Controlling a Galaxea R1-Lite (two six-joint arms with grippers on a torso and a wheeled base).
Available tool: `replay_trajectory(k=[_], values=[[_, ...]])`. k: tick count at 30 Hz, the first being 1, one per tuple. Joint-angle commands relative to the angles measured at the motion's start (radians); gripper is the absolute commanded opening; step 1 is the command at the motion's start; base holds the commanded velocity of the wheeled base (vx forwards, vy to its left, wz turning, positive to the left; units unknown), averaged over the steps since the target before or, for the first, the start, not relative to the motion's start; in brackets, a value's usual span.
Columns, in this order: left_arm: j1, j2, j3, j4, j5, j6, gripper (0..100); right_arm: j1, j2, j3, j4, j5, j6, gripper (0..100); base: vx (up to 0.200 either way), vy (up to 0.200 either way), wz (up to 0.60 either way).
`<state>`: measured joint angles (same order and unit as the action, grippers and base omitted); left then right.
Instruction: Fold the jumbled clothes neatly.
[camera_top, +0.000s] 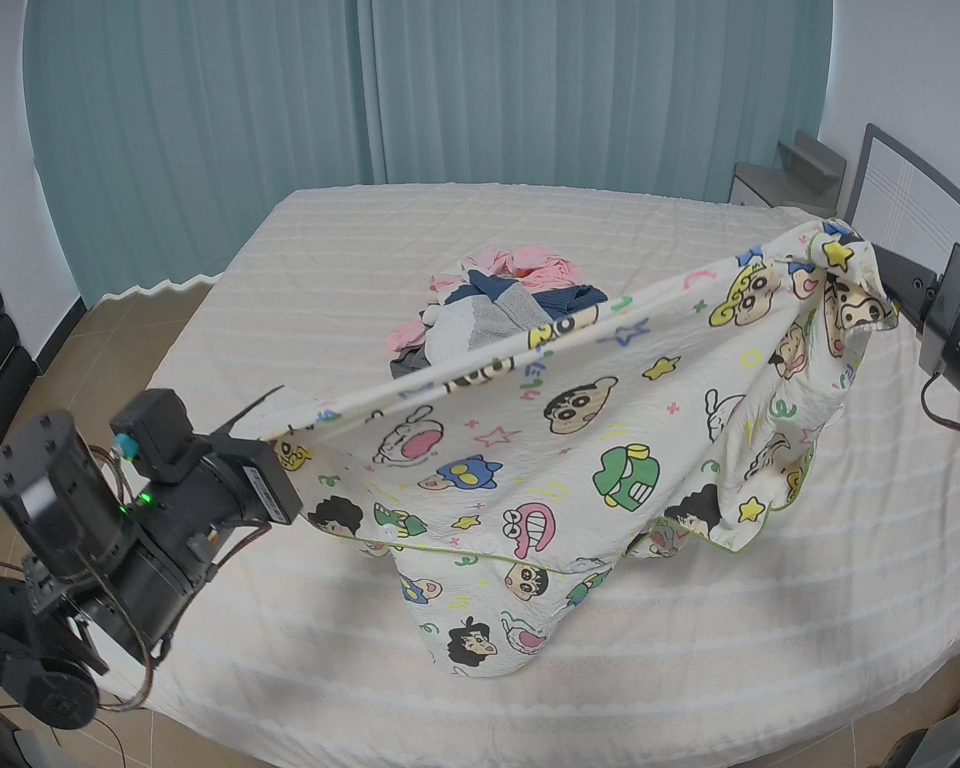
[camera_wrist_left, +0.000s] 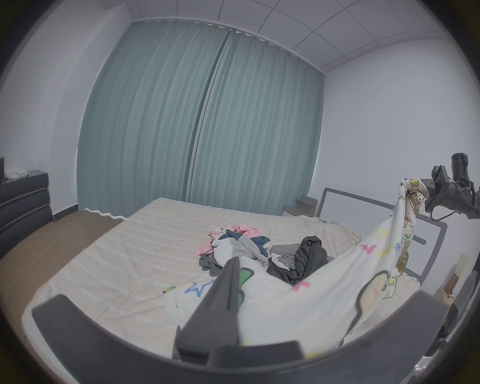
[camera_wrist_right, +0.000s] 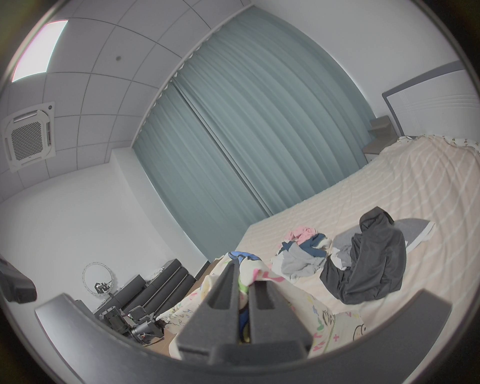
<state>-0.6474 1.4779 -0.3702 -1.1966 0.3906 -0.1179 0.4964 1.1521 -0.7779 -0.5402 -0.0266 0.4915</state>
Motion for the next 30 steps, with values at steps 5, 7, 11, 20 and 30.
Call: replay_trajectory(k=[5, 7, 11, 20, 30], values=[[0.052, -0.406, -0.34, 0.482, -0.004, 0.014, 0, -0.027, -0.075, -0.098, 0.002, 0.011, -0.004, 0, 0.0, 0.0, 0.0], [0.055, -0.436, -0.368, 0.531, -0.006, 0.018, 0, -0.021, -0.092, -0.096, 0.002, 0.031, -0.001, 0, 0.0, 0.0, 0.0], [0.055, -0.469, -0.361, 0.542, -0.004, 0.038, 0, -0.006, -0.109, -0.05, 0.002, 0.051, 0.004, 0, 0.0, 0.0, 0.0], [0.055, -0.481, -0.355, 0.543, -0.004, 0.044, 0, 0.011, -0.126, 0.034, 0.0, 0.056, 0.006, 0, 0.0, 0.0, 0.0], [0.055, -0.507, -0.3, 0.543, -0.004, 0.044, 0, 0.011, -0.143, 0.035, 0.0, 0.083, 0.01, 0, -0.2, 0.0, 0.0]])
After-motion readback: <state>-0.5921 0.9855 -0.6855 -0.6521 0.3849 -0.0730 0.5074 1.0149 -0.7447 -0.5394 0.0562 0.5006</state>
